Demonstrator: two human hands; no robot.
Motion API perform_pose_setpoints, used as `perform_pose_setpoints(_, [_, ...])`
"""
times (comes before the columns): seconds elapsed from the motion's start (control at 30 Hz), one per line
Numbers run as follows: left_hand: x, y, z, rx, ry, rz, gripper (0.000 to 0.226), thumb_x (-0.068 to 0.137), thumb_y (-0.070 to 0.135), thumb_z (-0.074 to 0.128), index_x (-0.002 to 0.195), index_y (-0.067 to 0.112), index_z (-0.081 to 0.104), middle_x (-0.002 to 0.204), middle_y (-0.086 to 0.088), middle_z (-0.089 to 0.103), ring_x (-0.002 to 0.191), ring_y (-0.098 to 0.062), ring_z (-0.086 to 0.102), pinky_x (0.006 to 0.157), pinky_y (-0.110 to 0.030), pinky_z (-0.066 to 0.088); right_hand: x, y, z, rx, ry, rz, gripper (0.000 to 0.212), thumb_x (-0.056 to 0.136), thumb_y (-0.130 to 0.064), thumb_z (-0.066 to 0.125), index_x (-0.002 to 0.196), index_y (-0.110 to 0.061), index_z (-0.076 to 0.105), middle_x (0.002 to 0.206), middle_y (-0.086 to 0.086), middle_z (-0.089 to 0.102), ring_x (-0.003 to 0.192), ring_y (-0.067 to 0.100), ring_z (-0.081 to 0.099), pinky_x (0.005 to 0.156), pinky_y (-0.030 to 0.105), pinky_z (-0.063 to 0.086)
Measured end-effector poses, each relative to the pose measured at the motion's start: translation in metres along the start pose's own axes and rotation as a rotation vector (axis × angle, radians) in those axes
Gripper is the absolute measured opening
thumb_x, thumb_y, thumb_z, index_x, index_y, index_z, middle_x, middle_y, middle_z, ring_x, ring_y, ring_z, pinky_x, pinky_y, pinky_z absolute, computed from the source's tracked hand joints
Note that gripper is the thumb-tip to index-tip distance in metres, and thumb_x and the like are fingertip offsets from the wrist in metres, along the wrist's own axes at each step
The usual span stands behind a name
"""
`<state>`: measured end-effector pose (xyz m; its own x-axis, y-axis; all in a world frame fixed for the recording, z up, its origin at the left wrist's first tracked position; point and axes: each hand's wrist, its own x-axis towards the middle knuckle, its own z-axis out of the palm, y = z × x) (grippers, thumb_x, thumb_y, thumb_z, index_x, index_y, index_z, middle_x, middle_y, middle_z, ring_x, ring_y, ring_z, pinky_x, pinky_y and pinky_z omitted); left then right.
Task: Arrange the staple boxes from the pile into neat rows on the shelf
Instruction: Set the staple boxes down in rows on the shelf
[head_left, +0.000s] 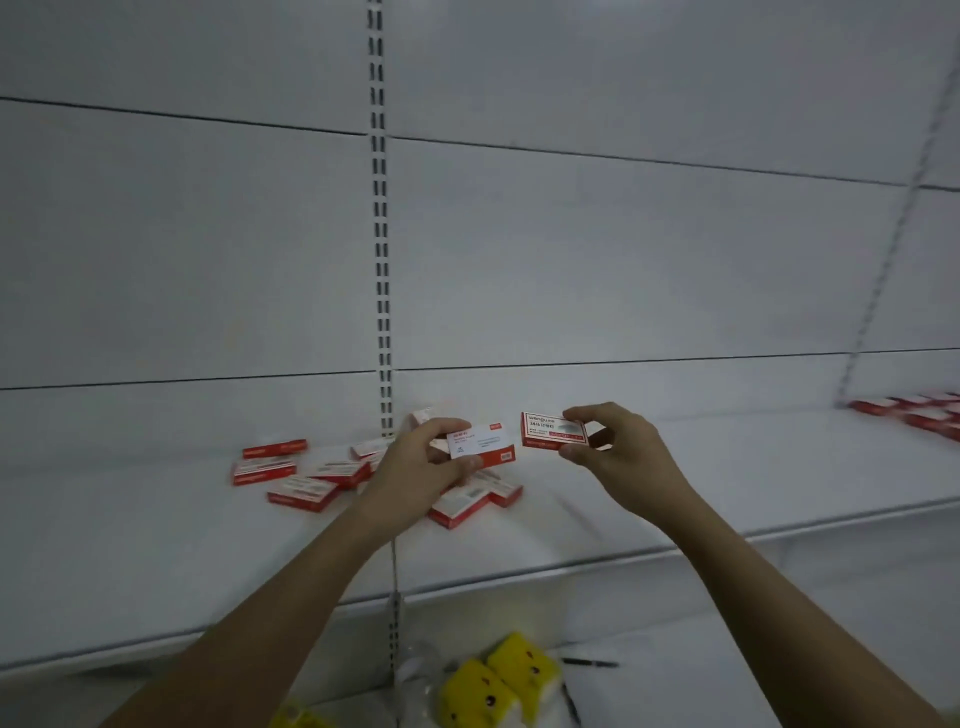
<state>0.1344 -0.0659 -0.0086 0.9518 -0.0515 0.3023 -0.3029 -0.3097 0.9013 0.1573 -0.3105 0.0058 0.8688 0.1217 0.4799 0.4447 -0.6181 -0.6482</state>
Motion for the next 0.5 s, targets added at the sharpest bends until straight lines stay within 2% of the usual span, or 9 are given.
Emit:
perform_pose_setpoints(0.1, [0.002, 0.02, 0.041, 0.002, -0.052, 0.018, 0.037, 0.085, 0.016, 0.071, 0.119, 0.023, 0.059, 0.092, 0.006, 0.07, 0.069, -0.012, 0.068, 0.061, -0.017, 0.053, -0.021, 0.019, -0.05, -0.059, 0.066, 0.051, 0.036, 0.083, -0.022, 0.072, 0.118, -0.025, 0.062, 0.111, -0.011, 0.061, 0.085, 0.002, 0.062, 0.056, 0.007, 0.044])
perform_pose_setpoints(0.17, [0.004, 0.034, 0.073, 0.019, -0.092, 0.061, 0.035, 0.085, 0.018, 0.071, 0.117, 0.023, 0.06, 0.092, 0.008, 0.068, 0.067, -0.012, 0.063, 0.055, -0.014, 0.049, -0.035, 0.035, -0.084, -0.067, 0.115, 0.09, 0.036, 0.083, -0.02, 0.072, 0.118, -0.024, 0.062, 0.112, -0.01, 0.062, 0.085, 0.003, 0.062, 0.057, 0.008, 0.044])
perform_pose_setpoints(0.3, [0.008, 0.064, 0.151, 0.098, -0.14, 0.16, 0.033, 0.085, 0.025, 0.07, 0.116, 0.027, 0.06, 0.106, 0.015, 0.064, 0.094, 0.001, 0.059, 0.066, -0.007, 0.045, -0.069, 0.076, -0.155, -0.104, 0.183, 0.157, 0.037, 0.083, -0.019, 0.072, 0.119, -0.023, 0.062, 0.113, -0.008, 0.061, 0.087, 0.005, 0.061, 0.059, 0.009, 0.04])
perform_pose_setpoints(0.4, [0.009, 0.091, 0.226, 0.081, -0.185, 0.198, 0.032, 0.085, 0.029, 0.07, 0.116, 0.031, 0.061, 0.106, 0.018, 0.061, 0.096, 0.004, 0.057, 0.067, -0.005, 0.043, -0.099, 0.116, -0.217, -0.146, 0.206, 0.205, 0.039, 0.083, -0.019, 0.072, 0.121, -0.021, 0.061, 0.115, -0.006, 0.061, 0.088, 0.006, 0.062, 0.06, 0.011, 0.042])
perform_pose_setpoints(0.5, [0.009, 0.124, 0.31, 0.034, -0.217, 0.244, 0.032, 0.084, 0.029, 0.071, 0.115, 0.028, 0.062, 0.106, 0.018, 0.062, 0.095, 0.005, 0.057, 0.066, -0.002, 0.042, -0.132, 0.16, -0.288, -0.198, 0.21, 0.278, 0.04, 0.083, -0.019, 0.072, 0.122, -0.017, 0.061, 0.116, -0.001, 0.062, 0.09, 0.011, 0.064, 0.068, 0.018, 0.048])
